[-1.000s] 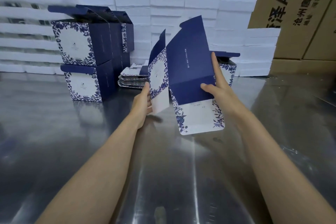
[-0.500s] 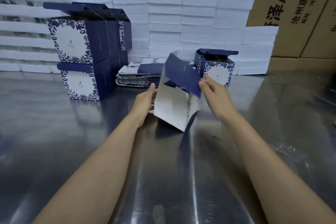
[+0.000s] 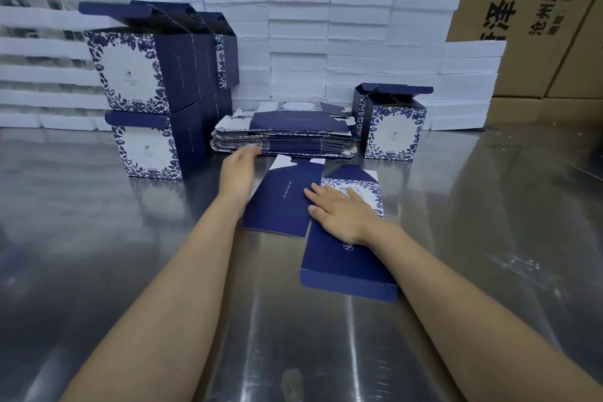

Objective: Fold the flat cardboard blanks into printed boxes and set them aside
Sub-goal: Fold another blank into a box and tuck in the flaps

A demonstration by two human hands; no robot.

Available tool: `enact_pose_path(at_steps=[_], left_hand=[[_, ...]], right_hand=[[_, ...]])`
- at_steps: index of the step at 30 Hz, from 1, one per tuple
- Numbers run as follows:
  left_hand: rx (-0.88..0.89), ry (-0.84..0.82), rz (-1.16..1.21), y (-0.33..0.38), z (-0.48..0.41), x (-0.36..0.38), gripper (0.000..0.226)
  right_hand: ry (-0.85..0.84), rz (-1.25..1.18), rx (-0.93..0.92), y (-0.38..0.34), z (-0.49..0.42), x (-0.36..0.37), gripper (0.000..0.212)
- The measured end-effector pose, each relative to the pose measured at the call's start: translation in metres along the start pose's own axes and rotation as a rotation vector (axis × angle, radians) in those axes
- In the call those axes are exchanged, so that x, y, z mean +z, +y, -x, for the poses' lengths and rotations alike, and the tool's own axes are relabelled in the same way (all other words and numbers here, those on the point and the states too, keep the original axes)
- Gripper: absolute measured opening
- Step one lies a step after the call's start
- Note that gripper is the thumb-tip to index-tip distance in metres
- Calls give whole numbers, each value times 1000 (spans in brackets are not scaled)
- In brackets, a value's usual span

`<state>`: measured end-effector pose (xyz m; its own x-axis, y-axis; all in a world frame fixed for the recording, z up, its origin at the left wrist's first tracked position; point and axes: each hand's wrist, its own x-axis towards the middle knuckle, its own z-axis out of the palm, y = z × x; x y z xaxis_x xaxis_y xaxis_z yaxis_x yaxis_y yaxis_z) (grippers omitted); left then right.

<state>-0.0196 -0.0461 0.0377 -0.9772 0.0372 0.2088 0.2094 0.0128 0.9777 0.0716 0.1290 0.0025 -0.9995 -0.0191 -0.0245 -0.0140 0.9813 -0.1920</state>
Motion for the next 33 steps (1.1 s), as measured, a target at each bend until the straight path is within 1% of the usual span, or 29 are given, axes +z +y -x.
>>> enact_pose_path(at_steps=[1,2,3,4,5,6,7,11,13,15,17,20,22,23,24,25,27,28,30,32,33], left_hand=[[173,-76,-231,0,4,6,25],[302,-219,-409,-4,8,16,28],[361,-400,-549,-9,15,27,33],[364,-569,-692,-16,22,39,40],[334,-683,-831,-22,29,49,46],[292,-734,-928,-25,31,55,50],[250,-743,-986,-26,31,58,52],[190,-681,-1156,-24,23,54,61],[144,-627,-1229,-25,18,45,67],[89,-574,-1285,-24,11,28,68],[39,-538,-1300,-24,4,14,69],[-7,-450,-1305,-28,6,8,76],[21,-335,-1266,-30,9,9,75],[61,-281,-1231,-31,11,9,69],[110,-230,-1182,-30,11,7,61],[150,-184,-1118,-29,11,6,53],[175,-112,-965,-26,11,2,48],[170,-85,-890,-24,10,0,50],[180,-40,-748,-22,8,-3,54],[270,-18,-582,-19,7,-6,53],[340,-14,-512,-17,7,-6,52]], right_hand=[[-10,0,-4,0,-1,0,52],[-12,-15,-10,-1,-1,-1,51],[-4,-40,-17,-1,-2,-1,52],[6,-68,-22,-1,-2,-2,53],[12,-87,-18,-1,-2,-3,54],[13,-92,-1,-1,-3,-4,54],[11,-81,31,-1,-4,-4,55],[-11,5,183,-5,-9,-2,60],[-15,19,220,-2,-8,-2,69],[-19,29,298,8,-4,-7,81],[-16,57,423,21,-2,-12,87],[50,32,581,30,-2,-13,92],[110,11,604,31,-2,-11,92],[162,-18,589,33,-2,-11,89],[230,-78,555,36,-1,-12,82],[301,-193,509,40,1,-15,70],[396,-536,404,47,4,-20,52],[435,-721,355,49,5,-22,50],[512,-1074,285,50,7,-27,58],[482,-1368,226,48,10,-31,64],[449,-1449,177,45,12,-32,62]])
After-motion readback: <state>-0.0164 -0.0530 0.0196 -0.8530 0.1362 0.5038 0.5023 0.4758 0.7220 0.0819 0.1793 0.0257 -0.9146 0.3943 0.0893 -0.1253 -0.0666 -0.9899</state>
